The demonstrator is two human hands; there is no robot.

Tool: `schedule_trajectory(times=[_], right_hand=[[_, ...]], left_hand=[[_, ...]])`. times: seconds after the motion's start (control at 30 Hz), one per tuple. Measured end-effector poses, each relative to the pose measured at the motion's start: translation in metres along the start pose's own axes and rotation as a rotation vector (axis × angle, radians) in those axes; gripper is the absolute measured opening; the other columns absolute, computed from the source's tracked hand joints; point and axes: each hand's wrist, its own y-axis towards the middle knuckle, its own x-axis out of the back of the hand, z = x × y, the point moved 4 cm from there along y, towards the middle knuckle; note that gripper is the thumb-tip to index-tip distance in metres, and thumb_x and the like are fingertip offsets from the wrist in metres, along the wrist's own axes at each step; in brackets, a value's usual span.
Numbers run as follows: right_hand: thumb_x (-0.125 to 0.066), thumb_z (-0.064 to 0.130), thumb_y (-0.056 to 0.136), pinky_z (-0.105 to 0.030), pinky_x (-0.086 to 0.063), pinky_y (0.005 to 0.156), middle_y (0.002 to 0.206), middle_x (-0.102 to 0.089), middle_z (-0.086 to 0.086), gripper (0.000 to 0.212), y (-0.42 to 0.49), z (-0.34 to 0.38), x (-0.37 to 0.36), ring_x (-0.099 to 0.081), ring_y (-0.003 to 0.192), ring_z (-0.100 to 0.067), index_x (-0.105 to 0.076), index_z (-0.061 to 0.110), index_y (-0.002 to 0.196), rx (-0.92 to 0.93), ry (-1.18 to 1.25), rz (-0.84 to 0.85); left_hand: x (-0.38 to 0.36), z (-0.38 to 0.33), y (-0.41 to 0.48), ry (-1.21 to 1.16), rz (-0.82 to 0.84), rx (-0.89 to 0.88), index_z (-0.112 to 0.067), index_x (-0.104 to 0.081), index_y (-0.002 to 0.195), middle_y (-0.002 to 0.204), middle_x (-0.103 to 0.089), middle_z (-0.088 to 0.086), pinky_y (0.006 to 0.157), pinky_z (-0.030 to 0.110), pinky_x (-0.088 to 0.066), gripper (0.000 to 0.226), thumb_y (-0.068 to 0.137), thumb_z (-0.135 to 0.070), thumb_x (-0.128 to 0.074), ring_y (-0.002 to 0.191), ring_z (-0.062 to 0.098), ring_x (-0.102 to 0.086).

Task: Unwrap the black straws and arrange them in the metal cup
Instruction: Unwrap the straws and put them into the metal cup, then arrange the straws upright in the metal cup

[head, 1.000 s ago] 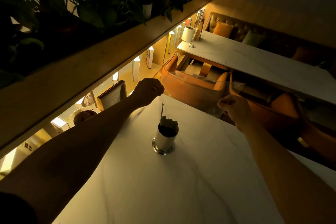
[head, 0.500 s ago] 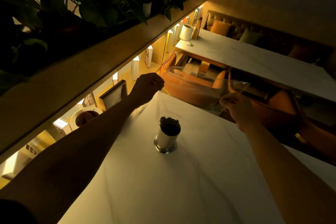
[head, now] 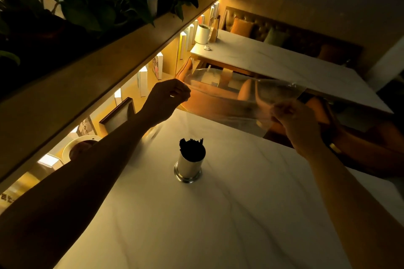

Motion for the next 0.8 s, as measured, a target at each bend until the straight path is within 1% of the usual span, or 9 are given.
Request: schedule_trajectory(times=[0.1, 0.17, 0.27, 0.3, 0.37, 0.5, 0.6, 0.7, 0.8], right_hand=[[-0.066, 0.026, 0.093, -0.018, -0.054, 0.073, 0.086, -0.069, 0.005, 0.004, -0.026, 0.006, 0.018, -0.067, 0.086, -0.007, -0.069, 0.027, 0.092, 0.071, -0.077, -0.002], [-0.064, 0.030, 0.094, -0.013, -0.051, 0.068, 0.082, -0.068, 0.007, 0.010, -0.045, 0.001, 0.027, -0.066, 0.080, -0.004, -0.068, 0.020, 0.092, 0.077, -0.160, 0.009], [-0.063, 0.031, 0.093, -0.008, -0.040, 0.054, 0.064, -0.058, 0.005, 0.024, -0.074, -0.020, 0.037, -0.056, 0.059, -0.001, -0.063, 0.013, 0.078, 0.025, -0.259, -0.006], [-0.063, 0.029, 0.093, -0.005, -0.041, 0.057, 0.067, -0.060, 0.009, 0.021, -0.084, -0.028, 0.039, -0.058, 0.065, 0.004, -0.064, 0.011, 0.081, 0.002, -0.278, -0.008], [-0.062, 0.026, 0.092, -0.003, -0.045, 0.069, 0.083, -0.065, 0.010, 0.018, -0.104, -0.044, 0.042, -0.060, 0.083, 0.011, -0.065, 0.009, 0.091, -0.017, -0.302, -0.020], [-0.063, 0.019, 0.091, -0.018, -0.051, 0.088, 0.106, -0.068, -0.002, 0.019, -0.138, -0.082, 0.042, -0.062, 0.103, -0.004, -0.069, 0.006, 0.103, 0.063, -0.424, -0.040], [-0.067, 0.012, 0.090, -0.033, -0.051, 0.091, 0.107, -0.069, -0.009, 0.016, -0.159, -0.123, 0.034, -0.063, 0.104, -0.020, -0.071, 0.004, 0.104, 0.069, -0.573, -0.035], [-0.066, 0.009, 0.090, -0.035, -0.048, 0.094, 0.107, -0.069, -0.012, 0.018, -0.177, -0.167, 0.016, -0.060, 0.104, -0.027, -0.071, 0.004, 0.106, 0.062, -0.679, -0.003], [-0.066, 0.008, 0.090, -0.041, -0.047, 0.093, 0.108, -0.068, -0.018, 0.019, -0.192, -0.212, -0.006, -0.060, 0.105, -0.035, -0.070, 0.000, 0.107, -0.024, -0.772, 0.066]], left_hand=[[-0.018, 0.008, -0.011, 0.016, 0.079, 0.021, -0.022, -0.072, 0.107, 0.099, -0.072, -0.012, 0.087, 0.022, -0.055, 0.010, 0.097, -0.019, -0.072, 0.095, 0.004, -0.069], [-0.033, 0.017, -0.021, 0.005, 0.123, 0.064, -0.018, -0.073, 0.114, 0.109, -0.074, -0.003, 0.089, 0.027, -0.054, 0.016, 0.097, -0.020, -0.072, 0.100, 0.010, -0.069], [-0.059, 0.032, -0.039, -0.003, 0.173, 0.118, -0.017, -0.073, 0.114, 0.108, -0.073, -0.007, 0.084, 0.014, -0.049, 0.018, 0.096, -0.016, -0.073, 0.094, -0.002, -0.066], [-0.069, 0.038, -0.045, -0.005, 0.198, 0.143, -0.022, -0.072, 0.107, 0.102, -0.071, -0.014, 0.077, 0.009, -0.048, 0.014, 0.096, -0.015, -0.074, 0.089, -0.007, -0.065], [-0.088, 0.050, -0.057, 0.008, 0.244, 0.184, -0.022, -0.072, 0.098, 0.096, -0.068, -0.016, 0.073, 0.013, -0.050, 0.013, 0.095, -0.010, -0.073, 0.083, -0.001, -0.067], [-0.113, 0.084, -0.092, 0.115, 0.133, 0.259, 0.000, -0.076, 0.102, 0.106, -0.073, 0.013, 0.086, 0.034, -0.055, 0.009, 0.095, -0.002, -0.070, 0.094, 0.026, -0.069], [-0.122, 0.118, -0.135, 0.229, 0.036, 0.386, 0.000, -0.073, 0.110, 0.110, -0.071, 0.019, 0.084, 0.037, -0.053, 0.018, 0.096, -0.011, -0.073, 0.094, 0.030, -0.068], [-0.134, 0.156, -0.185, 0.311, 0.072, 0.596, -0.005, -0.068, 0.120, 0.122, -0.064, 0.021, 0.085, 0.042, -0.054, 0.031, 0.096, -0.024, -0.073, 0.103, 0.032, -0.066], [-0.151, 0.188, -0.231, 0.396, 0.210, 0.757, -0.008, -0.060, 0.135, 0.139, -0.056, 0.023, 0.101, 0.053, -0.051, 0.048, 0.096, -0.034, -0.072, 0.124, 0.039, -0.056]])
